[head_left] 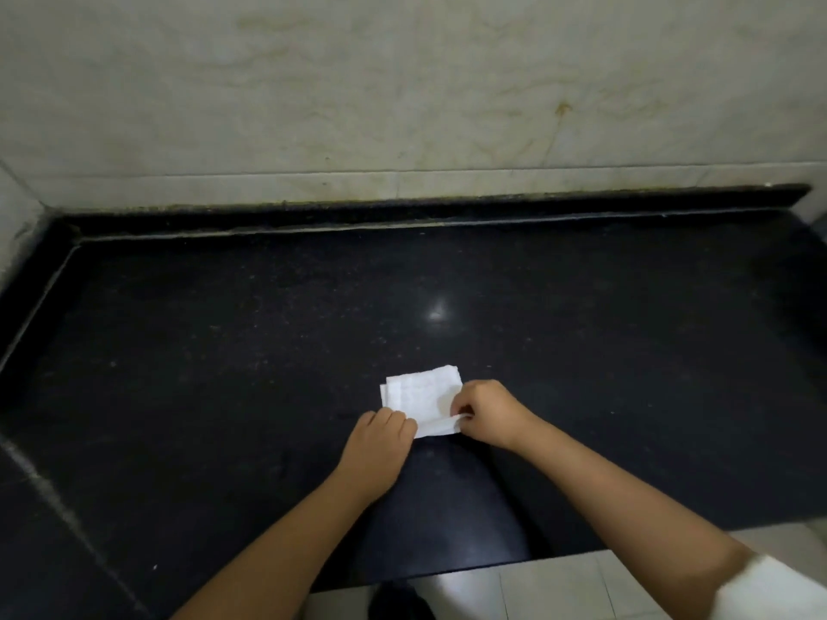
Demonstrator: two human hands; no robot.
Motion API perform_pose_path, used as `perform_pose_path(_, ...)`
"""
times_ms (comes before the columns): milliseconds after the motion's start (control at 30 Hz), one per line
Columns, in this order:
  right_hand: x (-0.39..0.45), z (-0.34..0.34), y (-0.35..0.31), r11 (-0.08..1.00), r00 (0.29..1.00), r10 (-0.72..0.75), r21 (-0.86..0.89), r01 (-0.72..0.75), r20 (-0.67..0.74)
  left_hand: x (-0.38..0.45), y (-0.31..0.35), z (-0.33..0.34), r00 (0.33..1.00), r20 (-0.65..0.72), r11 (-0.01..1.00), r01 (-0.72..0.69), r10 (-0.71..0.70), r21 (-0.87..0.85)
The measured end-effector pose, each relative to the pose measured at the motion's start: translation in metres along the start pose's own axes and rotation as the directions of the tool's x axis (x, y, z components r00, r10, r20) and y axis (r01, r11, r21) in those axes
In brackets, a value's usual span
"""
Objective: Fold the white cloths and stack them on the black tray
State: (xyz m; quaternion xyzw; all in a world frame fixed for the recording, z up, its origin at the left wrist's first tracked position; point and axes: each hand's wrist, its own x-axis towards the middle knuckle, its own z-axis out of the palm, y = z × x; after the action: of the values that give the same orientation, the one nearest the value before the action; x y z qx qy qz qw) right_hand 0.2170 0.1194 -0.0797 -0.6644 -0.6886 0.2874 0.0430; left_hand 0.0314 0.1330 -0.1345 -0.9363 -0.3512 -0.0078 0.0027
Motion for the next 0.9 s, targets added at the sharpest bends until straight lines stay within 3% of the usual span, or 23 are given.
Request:
perform_pose_path(100, -0.046, -0.023, 0.042, 0.997, 0.993, 0.06, 0.055, -0.055, -0.097, 0.023, 0.04, -0.01, 0.981, -0.151, 0.99, -0.129, 0.119, -0.058)
perform_pose_path(167, -0.09, -0.041, 0.077, 0.998, 0.984, 0.025, 0.054, -0.016, -0.176, 0.047, 0.077, -0.021, 0.957, -0.213, 0.974, -0.216, 0.197, -0.068)
perform_pose_path(267, -0.161, -0.064, 0.133, 0.999, 0.968, -0.029, -0.028, 0.023, -0.249, 0.089, 0.151, -0.053, 0.919, -0.237, 0.942, -0.333, 0.316, -0.036)
perform_pose_path(433, -0.278, -0.121, 0.229, 0.983, 0.917, 0.093, -0.111, -0.147, -0.388, 0.152, 0.302, -0.103, 0.831, -0.19, 0.852, -0.512, 0.523, 0.109)
perform_pose_path(533, -0.348, -0.171, 0.279, 0.955, 0.899, 0.154, -0.173, -0.242, -0.409, 0.19, 0.382, -0.137, 0.814, -0.16, 0.829, -0.544, 0.559, 0.131)
perform_pose_path(633, -0.402, -0.222, 0.319, 0.923, 0.887, 0.183, -0.236, -0.303, -0.423, 0.234, 0.449, -0.169, 0.795, -0.208, 0.814, -0.581, 0.57, 0.007)
perform_pose_path(733, -0.444, -0.273, 0.36, 0.89, 0.859, 0.219, -0.266, -0.37, -0.463, 0.28, 0.505, -0.206, 0.792, -0.143, 0.774, -0.611, 0.594, -0.169)
perform_pose_path(900, -0.486, -0.358, 0.441, 0.853, 0.802, 0.227, -0.284, -0.437, -0.553, 0.383, 0.588, -0.262, 0.75, -0.206, 0.726, -0.661, 0.629, -0.191)
